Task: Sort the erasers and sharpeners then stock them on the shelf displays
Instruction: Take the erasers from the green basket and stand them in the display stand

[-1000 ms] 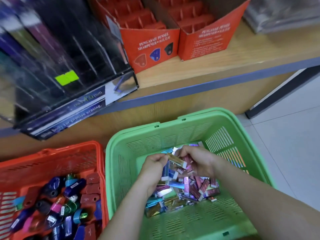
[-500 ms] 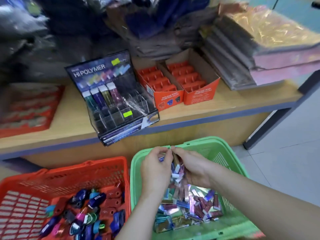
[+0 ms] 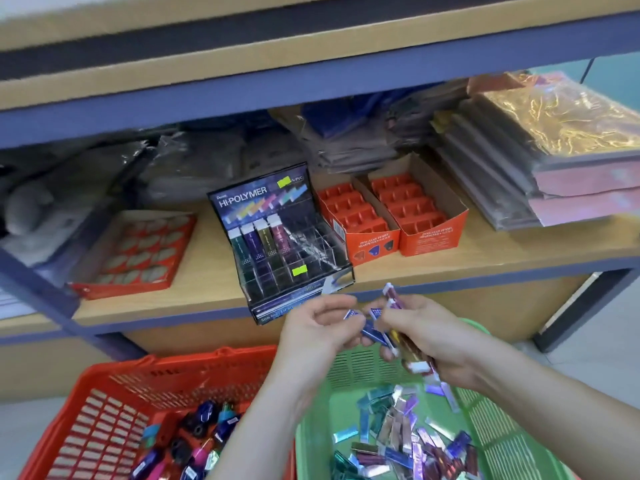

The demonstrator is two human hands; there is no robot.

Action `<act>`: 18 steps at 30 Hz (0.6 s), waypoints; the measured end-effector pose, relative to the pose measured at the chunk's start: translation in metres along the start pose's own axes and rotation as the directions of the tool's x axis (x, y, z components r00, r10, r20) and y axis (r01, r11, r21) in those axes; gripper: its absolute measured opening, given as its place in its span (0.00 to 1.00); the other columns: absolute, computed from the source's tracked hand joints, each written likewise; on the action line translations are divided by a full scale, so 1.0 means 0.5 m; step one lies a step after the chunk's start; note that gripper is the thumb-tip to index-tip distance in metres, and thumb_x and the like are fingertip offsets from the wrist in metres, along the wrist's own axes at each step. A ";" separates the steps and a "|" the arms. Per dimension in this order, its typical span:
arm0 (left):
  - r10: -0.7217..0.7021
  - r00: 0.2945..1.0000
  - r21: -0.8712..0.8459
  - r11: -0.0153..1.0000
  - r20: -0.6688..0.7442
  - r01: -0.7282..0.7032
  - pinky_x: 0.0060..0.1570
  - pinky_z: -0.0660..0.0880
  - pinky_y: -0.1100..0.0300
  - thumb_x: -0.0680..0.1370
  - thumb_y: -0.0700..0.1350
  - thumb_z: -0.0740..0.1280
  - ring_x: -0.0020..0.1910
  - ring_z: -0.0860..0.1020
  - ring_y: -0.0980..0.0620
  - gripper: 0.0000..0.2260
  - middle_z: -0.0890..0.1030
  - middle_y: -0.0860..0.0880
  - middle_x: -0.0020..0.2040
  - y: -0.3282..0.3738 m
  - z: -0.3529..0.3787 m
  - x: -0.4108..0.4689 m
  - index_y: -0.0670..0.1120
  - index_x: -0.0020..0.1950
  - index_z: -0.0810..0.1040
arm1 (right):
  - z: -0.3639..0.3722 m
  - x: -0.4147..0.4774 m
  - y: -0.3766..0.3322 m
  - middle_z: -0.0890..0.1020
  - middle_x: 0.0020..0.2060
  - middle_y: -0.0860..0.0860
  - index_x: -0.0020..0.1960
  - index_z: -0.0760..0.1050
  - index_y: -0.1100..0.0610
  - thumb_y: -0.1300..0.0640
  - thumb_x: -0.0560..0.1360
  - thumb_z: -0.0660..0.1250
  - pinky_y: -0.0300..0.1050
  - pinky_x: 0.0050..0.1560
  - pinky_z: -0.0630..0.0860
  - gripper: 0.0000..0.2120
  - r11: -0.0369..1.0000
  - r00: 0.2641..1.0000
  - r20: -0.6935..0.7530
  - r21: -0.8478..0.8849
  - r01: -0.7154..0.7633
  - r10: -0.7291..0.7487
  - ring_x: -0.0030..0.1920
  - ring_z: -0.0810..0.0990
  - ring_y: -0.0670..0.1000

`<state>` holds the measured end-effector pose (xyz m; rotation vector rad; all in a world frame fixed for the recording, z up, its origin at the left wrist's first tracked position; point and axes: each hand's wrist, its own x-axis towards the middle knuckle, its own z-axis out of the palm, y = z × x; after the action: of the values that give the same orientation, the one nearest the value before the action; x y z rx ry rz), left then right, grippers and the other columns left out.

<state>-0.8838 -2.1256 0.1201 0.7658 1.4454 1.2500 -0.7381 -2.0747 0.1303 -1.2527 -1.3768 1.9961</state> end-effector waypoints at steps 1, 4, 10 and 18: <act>0.020 0.999 0.006 1.000 -0.027 -0.019 0.38 0.78 0.60 0.73 0.32 0.71 0.33 0.82 0.47 0.11 0.84 0.41 0.43 0.011 -0.005 -0.003 0.41 0.53 0.80 | 0.002 0.000 -0.007 0.81 0.39 0.58 0.50 0.80 0.61 0.67 0.76 0.62 0.35 0.23 0.67 0.09 1.000 1.000 0.022 -0.023 0.013 -0.012 0.26 0.76 0.47; 0.084 0.993 -0.012 0.996 -0.083 -0.085 0.39 0.78 0.59 0.73 0.31 0.70 0.36 0.81 0.49 0.12 0.85 0.43 0.44 0.037 -0.017 -0.005 0.43 0.53 0.80 | 0.009 0.003 -0.029 0.81 0.34 0.54 0.51 0.79 0.58 0.65 0.75 0.64 0.36 0.21 0.61 0.08 0.989 0.999 0.037 -0.138 0.044 -0.040 0.26 0.78 0.48; 0.162 0.976 0.048 0.987 -0.145 -0.157 0.34 0.74 0.67 0.74 0.31 0.69 0.33 0.79 0.56 0.13 0.85 0.50 0.44 0.066 -0.044 -0.005 0.47 0.52 0.82 | 0.012 0.011 -0.058 0.71 0.23 0.52 0.46 0.77 0.61 0.64 0.72 0.66 0.41 0.26 0.60 0.03 0.925 0.981 -0.023 -0.338 0.175 -0.194 0.24 0.65 0.49; 0.166 0.986 0.348 0.923 0.019 -0.162 0.45 0.78 0.48 0.72 0.37 0.73 0.33 0.78 0.51 0.06 0.80 0.42 0.33 0.055 -0.033 -0.012 0.45 0.48 0.82 | 0.028 0.043 -0.056 0.73 0.25 0.52 0.46 0.77 0.62 0.61 0.75 0.69 0.38 0.22 0.60 0.04 0.969 0.957 -0.162 -0.099 0.225 -0.239 0.24 0.66 0.47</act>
<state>-0.9019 -2.1289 0.1471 1.1411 1.6633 1.1336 -0.7654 -2.0541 0.1471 -1.2050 -1.4557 1.6501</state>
